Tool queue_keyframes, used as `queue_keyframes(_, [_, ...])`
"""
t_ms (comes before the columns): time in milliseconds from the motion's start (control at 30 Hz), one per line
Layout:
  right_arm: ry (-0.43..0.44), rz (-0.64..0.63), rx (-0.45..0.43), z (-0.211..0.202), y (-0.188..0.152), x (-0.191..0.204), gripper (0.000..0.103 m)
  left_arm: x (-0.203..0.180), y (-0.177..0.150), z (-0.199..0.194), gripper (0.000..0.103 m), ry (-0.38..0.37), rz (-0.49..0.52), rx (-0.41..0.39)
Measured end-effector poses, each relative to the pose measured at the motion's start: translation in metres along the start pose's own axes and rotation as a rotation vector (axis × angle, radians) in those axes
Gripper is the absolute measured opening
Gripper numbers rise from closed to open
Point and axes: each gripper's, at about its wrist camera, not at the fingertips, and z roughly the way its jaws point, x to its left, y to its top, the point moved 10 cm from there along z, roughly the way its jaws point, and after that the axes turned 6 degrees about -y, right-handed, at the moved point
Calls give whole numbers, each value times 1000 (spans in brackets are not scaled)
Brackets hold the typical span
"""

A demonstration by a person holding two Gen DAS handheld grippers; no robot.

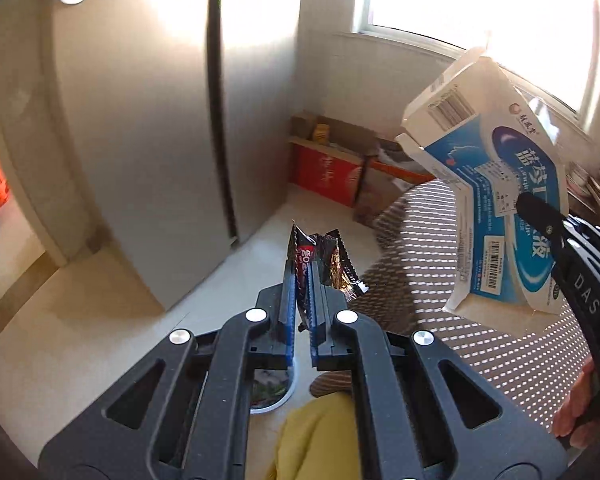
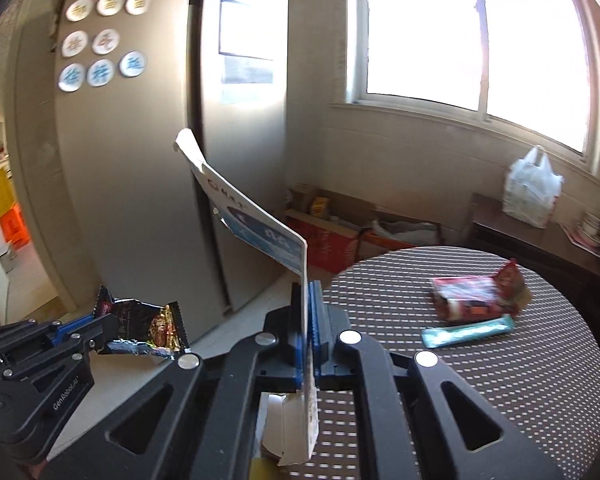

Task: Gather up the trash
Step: 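Carry the black wrapper and medicine box over the wastebasket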

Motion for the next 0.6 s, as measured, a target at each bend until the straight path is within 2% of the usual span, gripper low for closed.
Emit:
queue_keyframes(300, [107,-86,47,19,-12,88,4,66,-17,7,6,80,-84,41])
queue_keyframes(600, [123,-112,146,59,-34,119,4,97,-31,43,6,91,-117,110])
